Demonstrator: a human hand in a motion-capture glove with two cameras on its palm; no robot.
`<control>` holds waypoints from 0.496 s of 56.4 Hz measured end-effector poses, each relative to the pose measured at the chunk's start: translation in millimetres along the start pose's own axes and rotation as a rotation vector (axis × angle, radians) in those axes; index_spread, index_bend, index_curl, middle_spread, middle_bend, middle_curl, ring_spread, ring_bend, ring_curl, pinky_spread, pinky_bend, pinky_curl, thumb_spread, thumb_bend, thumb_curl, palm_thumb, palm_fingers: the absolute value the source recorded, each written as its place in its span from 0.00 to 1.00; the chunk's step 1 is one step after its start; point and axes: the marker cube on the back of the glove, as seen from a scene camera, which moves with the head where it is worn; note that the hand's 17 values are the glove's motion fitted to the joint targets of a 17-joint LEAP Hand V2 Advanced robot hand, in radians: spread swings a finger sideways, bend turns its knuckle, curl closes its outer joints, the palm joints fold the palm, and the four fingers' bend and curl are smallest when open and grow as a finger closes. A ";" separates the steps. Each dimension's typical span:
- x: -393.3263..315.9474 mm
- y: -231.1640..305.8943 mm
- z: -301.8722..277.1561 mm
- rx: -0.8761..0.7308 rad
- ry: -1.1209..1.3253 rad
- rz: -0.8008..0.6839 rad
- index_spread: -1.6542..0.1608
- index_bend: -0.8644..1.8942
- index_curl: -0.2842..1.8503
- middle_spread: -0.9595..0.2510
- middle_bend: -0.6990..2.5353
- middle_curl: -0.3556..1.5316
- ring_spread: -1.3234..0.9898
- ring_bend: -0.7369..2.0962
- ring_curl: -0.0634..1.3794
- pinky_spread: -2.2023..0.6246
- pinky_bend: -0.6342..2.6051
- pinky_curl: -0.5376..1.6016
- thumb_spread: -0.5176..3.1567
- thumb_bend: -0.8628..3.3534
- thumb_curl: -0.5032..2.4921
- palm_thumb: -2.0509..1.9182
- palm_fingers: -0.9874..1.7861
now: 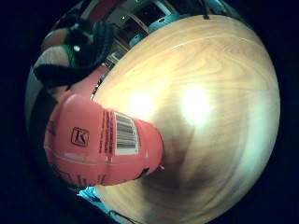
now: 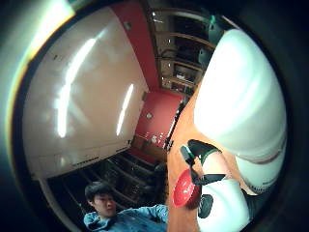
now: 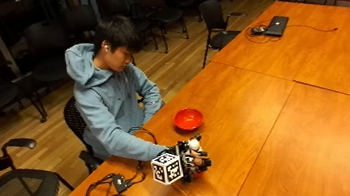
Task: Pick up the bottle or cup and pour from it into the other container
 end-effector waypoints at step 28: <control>-2.0 -0.8 9.8 0.071 -0.034 0.021 0.86 0.38 0.32 0.77 0.30 0.42 0.52 0.44 0.30 0.74 0.37 0.39 0.24 0.20 0.36 0.79 0.77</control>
